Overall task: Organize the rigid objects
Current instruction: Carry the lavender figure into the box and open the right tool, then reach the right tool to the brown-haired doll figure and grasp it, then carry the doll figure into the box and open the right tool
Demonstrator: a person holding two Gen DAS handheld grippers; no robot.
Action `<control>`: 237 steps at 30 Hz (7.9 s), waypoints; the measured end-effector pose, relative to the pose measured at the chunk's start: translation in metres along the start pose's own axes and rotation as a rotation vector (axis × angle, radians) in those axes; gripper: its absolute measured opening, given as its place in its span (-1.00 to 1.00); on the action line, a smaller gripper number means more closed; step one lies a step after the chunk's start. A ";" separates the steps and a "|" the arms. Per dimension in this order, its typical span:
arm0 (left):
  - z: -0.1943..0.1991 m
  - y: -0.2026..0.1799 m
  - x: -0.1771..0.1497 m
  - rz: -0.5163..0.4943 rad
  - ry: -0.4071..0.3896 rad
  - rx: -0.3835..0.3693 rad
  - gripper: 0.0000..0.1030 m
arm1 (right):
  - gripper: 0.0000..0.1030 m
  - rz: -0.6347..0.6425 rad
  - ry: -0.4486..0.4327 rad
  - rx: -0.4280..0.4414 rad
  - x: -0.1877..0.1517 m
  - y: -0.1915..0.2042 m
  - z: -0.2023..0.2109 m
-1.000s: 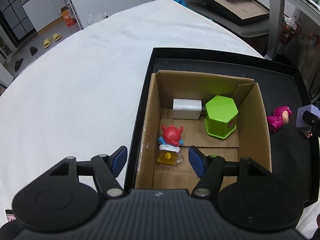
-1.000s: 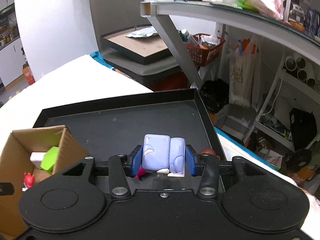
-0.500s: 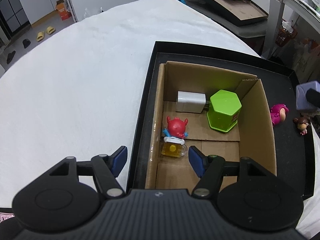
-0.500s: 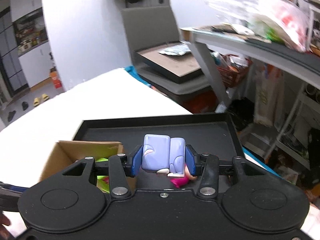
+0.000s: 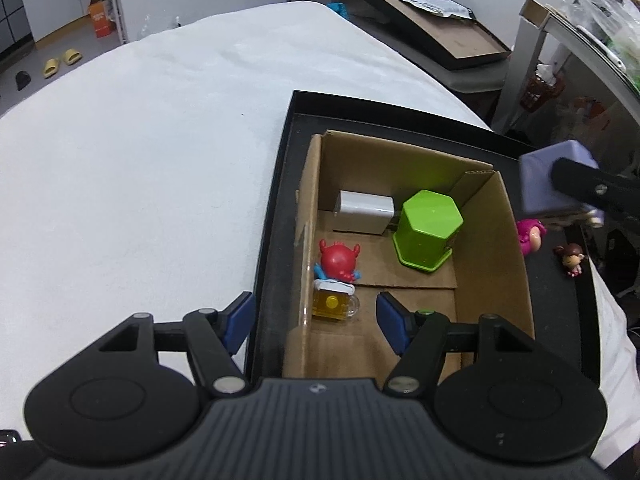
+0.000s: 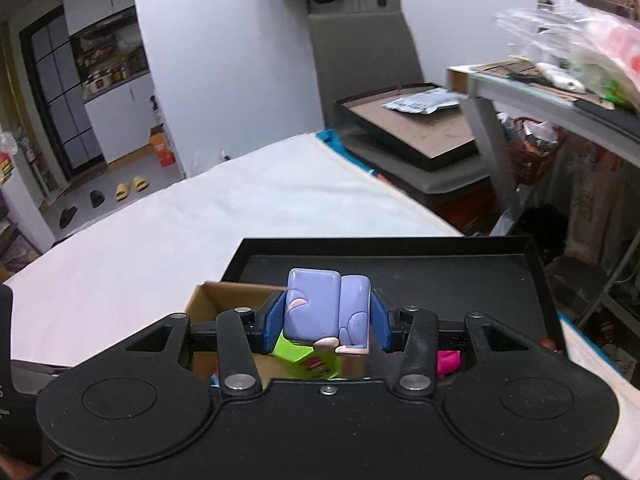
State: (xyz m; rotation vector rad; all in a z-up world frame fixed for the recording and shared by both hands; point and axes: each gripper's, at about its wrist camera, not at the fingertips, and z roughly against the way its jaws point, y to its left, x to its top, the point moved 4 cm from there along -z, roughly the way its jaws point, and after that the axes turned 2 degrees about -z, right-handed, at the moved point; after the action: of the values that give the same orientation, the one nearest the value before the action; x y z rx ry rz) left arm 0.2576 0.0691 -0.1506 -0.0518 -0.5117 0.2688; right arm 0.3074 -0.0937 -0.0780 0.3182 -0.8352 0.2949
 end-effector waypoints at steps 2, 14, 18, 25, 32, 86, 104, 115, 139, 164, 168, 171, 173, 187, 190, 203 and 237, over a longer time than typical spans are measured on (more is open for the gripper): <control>-0.001 0.002 -0.001 0.001 -0.001 -0.013 0.20 | -0.15 0.016 0.013 0.006 -0.002 0.007 -0.003; -0.011 0.018 -0.010 0.046 0.010 -0.067 -0.73 | -0.14 0.078 0.135 0.045 -0.025 0.038 -0.029; -0.011 0.021 -0.011 0.051 0.006 -0.080 -0.73 | -0.14 0.100 0.171 0.047 -0.034 0.047 -0.040; -0.012 0.026 -0.010 0.073 0.016 -0.108 -0.72 | -0.14 0.113 0.219 0.032 -0.042 0.052 -0.054; -0.014 0.031 -0.009 0.086 0.026 -0.135 -0.71 | -0.14 0.130 0.267 0.008 -0.056 0.058 -0.068; 0.018 -0.022 0.006 0.008 0.026 0.110 0.21 | 0.16 -0.071 0.030 -0.205 -0.036 -0.080 -0.022; 0.008 -0.020 0.021 0.043 0.020 0.215 0.22 | 0.14 0.004 0.004 -0.286 -0.059 -0.123 -0.049; -0.012 -0.040 0.028 0.013 0.046 0.231 0.22 | 0.05 -0.007 0.011 -0.360 -0.063 -0.147 -0.063; -0.030 -0.044 0.027 -0.005 0.069 0.237 0.34 | -0.39 -0.002 0.164 -0.410 -0.078 -0.160 -0.077; -0.008 -0.024 0.003 -0.002 0.044 0.109 0.33 | -0.39 0.097 0.035 -0.296 -0.041 -0.087 -0.025; -0.007 -0.021 -0.001 -0.007 0.038 0.085 0.34 | -0.39 0.107 0.032 -0.266 -0.037 -0.076 -0.022; -0.007 -0.017 -0.004 0.000 0.038 0.073 0.34 | -0.39 0.122 0.023 -0.253 -0.034 -0.066 -0.019; -0.008 -0.013 -0.006 0.017 0.045 0.058 0.34 | -0.39 0.117 0.022 -0.238 -0.032 -0.061 -0.017; -0.005 0.000 -0.011 0.022 0.030 0.001 0.32 | -0.39 0.128 -0.013 -0.121 -0.016 -0.014 -0.010; -0.008 0.004 -0.013 0.030 0.031 -0.015 0.26 | -0.39 0.142 -0.020 -0.095 -0.013 -0.001 -0.011; -0.010 0.020 -0.017 0.070 0.054 -0.072 -0.64 | -0.39 0.180 0.037 -0.007 -0.018 0.048 -0.043; 0.002 0.033 -0.009 0.087 0.069 -0.096 -0.36 | 0.53 0.067 -0.005 -0.117 -0.017 0.018 -0.036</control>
State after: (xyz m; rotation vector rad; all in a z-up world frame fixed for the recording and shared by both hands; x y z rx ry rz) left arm 0.2406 0.0985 -0.1569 -0.1768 -0.4540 0.3262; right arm 0.3134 -0.0653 -0.1108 0.1817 -0.8654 0.3060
